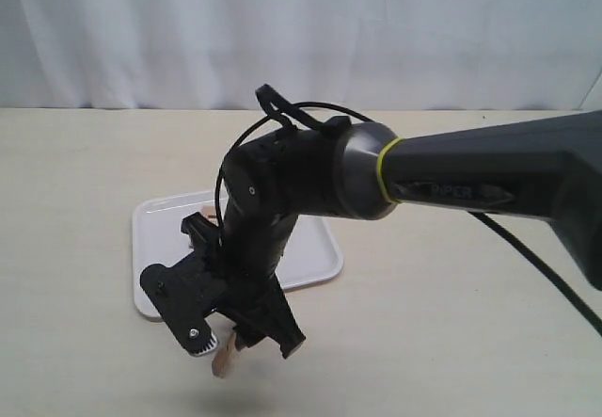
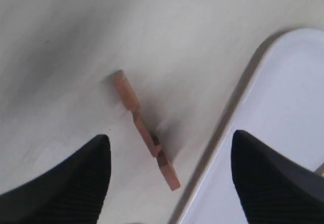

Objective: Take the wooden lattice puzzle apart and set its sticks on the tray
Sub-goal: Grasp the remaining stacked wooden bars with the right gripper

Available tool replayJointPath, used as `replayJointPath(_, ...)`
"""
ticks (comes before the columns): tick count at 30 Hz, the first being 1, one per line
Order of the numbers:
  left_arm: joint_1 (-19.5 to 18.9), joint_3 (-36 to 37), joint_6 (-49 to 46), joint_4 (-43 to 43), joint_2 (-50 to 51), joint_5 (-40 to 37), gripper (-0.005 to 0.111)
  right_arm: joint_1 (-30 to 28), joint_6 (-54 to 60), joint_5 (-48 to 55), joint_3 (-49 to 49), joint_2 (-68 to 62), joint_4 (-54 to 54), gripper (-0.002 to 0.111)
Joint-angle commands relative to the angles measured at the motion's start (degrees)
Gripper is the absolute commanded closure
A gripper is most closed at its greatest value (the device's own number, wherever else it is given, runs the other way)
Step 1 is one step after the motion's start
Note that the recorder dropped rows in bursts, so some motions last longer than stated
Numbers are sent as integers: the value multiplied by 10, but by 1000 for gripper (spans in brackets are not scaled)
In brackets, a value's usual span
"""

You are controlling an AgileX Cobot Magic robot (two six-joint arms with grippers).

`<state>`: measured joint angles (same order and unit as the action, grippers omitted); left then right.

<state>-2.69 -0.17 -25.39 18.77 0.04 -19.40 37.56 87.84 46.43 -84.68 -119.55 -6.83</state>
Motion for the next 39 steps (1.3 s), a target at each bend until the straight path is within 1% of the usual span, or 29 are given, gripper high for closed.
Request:
replayJointPath(1, 3, 2, -1, -1, 0, 7, 107, 1, -1, -28, 4, -18, 5, 45)
replayJointPath(3, 3, 2, -1, -1, 0, 7, 107, 1, -1, -29, 4, -26, 5, 45)
replayJointPath(6, 3, 2, -1, -1, 0, 7, 107, 1, -1, -28, 4, -35, 5, 49)
replayJointPath(8, 3, 2, -1, -1, 0, 7, 107, 1, -1, -28, 4, -35, 5, 52)
replayJointPath(10, 3, 2, -1, -1, 0, 7, 107, 1, -1, -28, 4, -35, 5, 59)
replayJointPath(12, 3, 2, -1, -1, 0, 7, 107, 1, -1, -28, 4, -35, 5, 71)
replayJointPath(14, 3, 2, -1, -1, 0, 7, 107, 1, -7, -23, 4, -35, -7, 90)
replayJointPath(16, 3, 2, -1, -1, 0, 7, 107, 0, -7, -14, 4, -35, -35, 103)
replayJointPath(21, 3, 2, -1, -1, 0, 7, 107, 0, -7, 4, 3, -28, -43, 104)
replayJointPath(27, 3, 2, -1, -1, 0, 7, 107, 0, -7, 1, 0, 23, -68, 104)
replayJointPath(33, 3, 2, -1, -1, 0, 7, 107, -4, -87, -44, -24, 41, -62, 104)
replayJointPath(35, 3, 2, -1, -1, 0, 7, 107, -4, -104, -42, -25, 34, -64, 104)
replayJointPath(37, 3, 2, -1, -1, 0, 7, 107, -4, -155, -32, -25, 25, -64, 103)
replayJointPath(38, 3, 2, -1, -1, 0, 7, 107, -4, -192, -28, -25, 18, -64, 100)
replayJointPath(39, 3, 2, -1, -1, 0, 7, 107, -4, -199, -24, -25, 16, -64, 96)
